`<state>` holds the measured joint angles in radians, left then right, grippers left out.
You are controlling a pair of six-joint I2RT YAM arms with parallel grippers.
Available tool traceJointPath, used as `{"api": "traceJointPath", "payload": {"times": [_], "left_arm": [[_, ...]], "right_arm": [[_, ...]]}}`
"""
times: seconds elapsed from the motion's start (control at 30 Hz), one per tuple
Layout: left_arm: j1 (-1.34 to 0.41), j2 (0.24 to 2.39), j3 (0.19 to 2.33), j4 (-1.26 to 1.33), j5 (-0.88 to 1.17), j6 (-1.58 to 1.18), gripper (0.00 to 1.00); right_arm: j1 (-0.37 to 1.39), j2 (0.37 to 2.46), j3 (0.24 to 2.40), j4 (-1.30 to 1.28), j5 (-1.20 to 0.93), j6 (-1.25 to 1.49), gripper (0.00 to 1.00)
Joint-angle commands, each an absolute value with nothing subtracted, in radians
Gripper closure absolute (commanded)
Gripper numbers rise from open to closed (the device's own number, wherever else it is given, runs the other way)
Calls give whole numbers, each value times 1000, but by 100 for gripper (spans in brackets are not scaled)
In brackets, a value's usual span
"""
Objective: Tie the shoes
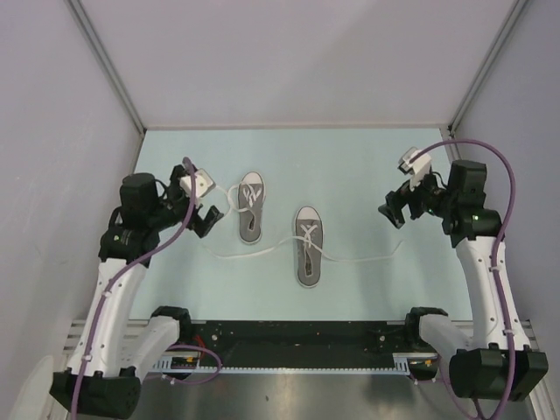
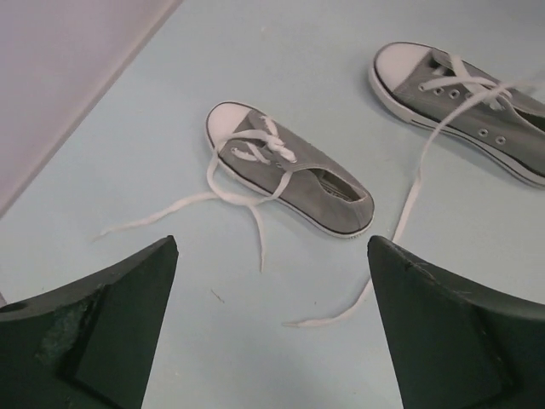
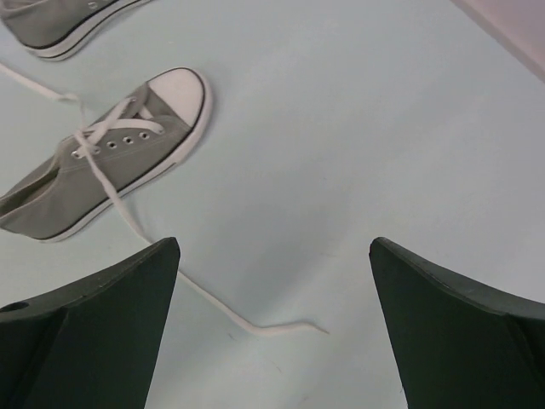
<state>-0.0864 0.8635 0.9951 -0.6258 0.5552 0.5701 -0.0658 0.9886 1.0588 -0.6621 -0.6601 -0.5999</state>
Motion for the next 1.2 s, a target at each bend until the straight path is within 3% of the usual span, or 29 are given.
{"api": "traceJointPath", "payload": {"times": [0.0,0.27,0.43,1.03,1.17], "left_arm": [[-228,960,1008,-681,635,712,6],[-509,1239,956,-586,477,750,28],[-583,1402,989,-551,377,776,47],[-661,1732,1097,-575,281,859,50],[-666,1776,1106,-584,276,874,61]], "right_arm": [[-3,1040,1080,-731,-710,-646,0],[52,1215,1081,-887,-623,-678,0],[48,1244,1075,-899,-597,-683,0],[-51,1301,1071,-945,-620,-733,0],[-64,1304,1072,-951,-624,-744,0]]}}
